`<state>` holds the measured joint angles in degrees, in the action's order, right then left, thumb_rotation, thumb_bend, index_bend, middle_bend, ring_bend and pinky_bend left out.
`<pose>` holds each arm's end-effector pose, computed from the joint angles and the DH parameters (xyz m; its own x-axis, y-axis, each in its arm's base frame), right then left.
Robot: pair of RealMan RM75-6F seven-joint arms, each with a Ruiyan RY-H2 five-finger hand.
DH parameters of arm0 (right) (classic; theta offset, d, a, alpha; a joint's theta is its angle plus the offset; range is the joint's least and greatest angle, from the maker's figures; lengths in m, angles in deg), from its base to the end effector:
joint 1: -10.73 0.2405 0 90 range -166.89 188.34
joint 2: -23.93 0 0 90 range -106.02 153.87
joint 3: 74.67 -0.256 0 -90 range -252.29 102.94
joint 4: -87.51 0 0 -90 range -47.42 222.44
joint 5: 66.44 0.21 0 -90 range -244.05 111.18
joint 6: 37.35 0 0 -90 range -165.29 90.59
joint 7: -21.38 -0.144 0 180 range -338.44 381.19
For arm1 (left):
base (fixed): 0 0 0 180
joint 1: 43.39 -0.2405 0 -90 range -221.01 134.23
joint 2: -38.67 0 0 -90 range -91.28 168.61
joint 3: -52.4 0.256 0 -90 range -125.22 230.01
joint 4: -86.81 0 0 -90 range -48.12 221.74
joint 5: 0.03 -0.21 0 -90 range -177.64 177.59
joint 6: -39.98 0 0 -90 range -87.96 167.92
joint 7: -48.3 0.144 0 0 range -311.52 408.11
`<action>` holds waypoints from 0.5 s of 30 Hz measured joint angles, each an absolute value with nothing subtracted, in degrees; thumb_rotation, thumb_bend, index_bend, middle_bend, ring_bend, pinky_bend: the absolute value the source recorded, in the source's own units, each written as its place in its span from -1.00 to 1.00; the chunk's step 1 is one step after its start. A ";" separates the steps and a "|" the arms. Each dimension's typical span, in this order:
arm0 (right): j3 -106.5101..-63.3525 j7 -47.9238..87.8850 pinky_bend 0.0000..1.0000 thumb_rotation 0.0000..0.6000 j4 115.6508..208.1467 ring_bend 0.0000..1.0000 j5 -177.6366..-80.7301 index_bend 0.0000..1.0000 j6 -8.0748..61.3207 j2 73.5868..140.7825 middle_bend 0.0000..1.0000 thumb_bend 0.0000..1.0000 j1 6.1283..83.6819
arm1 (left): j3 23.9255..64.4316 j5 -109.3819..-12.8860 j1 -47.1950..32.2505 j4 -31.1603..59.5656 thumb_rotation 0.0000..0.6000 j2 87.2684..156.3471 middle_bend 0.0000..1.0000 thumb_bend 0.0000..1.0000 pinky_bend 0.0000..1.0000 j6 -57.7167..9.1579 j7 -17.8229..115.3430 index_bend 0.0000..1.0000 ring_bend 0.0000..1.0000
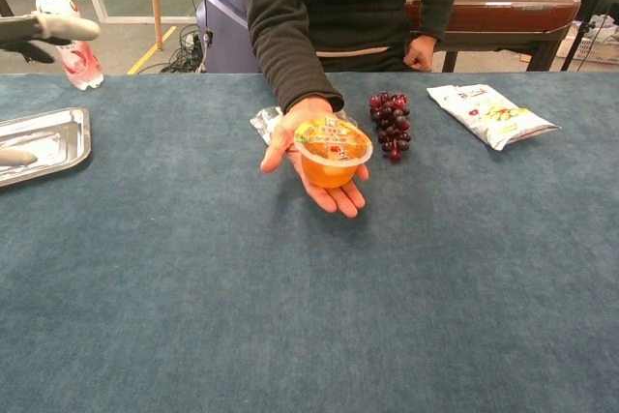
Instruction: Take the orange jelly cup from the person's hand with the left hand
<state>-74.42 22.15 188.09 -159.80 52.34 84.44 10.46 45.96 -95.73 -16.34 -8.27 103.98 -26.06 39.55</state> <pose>-0.2841 -0.1415 0.1638 0.3370 -0.0105 0.9415 -0.9403 -0.0535 0.3360 -0.1976 0.2805 0.1050 0.3335 0.1801 0.9254 0.8416 -0.4992 -0.2062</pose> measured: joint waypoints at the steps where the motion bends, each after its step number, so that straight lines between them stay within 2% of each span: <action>1: -74.41 22.38 -0.65 1.00 188.26 -0.92 -159.76 -0.62 52.24 84.39 -0.67 -0.78 10.47 | 45.66 -96.50 -14.48 -7.67 1.00 104.34 -1.00 -0.65 -0.82 -24.70 38.53 -1.00 -1.00; 8: -74.36 23.77 -0.65 1.00 189.24 -0.92 -159.37 -0.62 51.08 84.33 -0.67 -0.78 10.83 | 44.14 -98.84 -4.69 -4.90 1.00 108.14 -1.00 -0.66 -0.82 -16.61 36.00 -1.00 -1.00; 15: -74.31 24.13 -0.65 1.00 189.37 -0.92 -158.86 -0.62 50.32 84.22 -0.67 -0.78 11.03 | 41.91 -96.88 2.90 -2.76 1.00 112.42 -1.00 -0.65 -0.82 -8.96 37.59 -1.00 -1.00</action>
<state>-74.31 24.13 189.37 -158.86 50.32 84.22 11.03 41.91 -96.88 2.90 -2.76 112.42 -8.96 37.59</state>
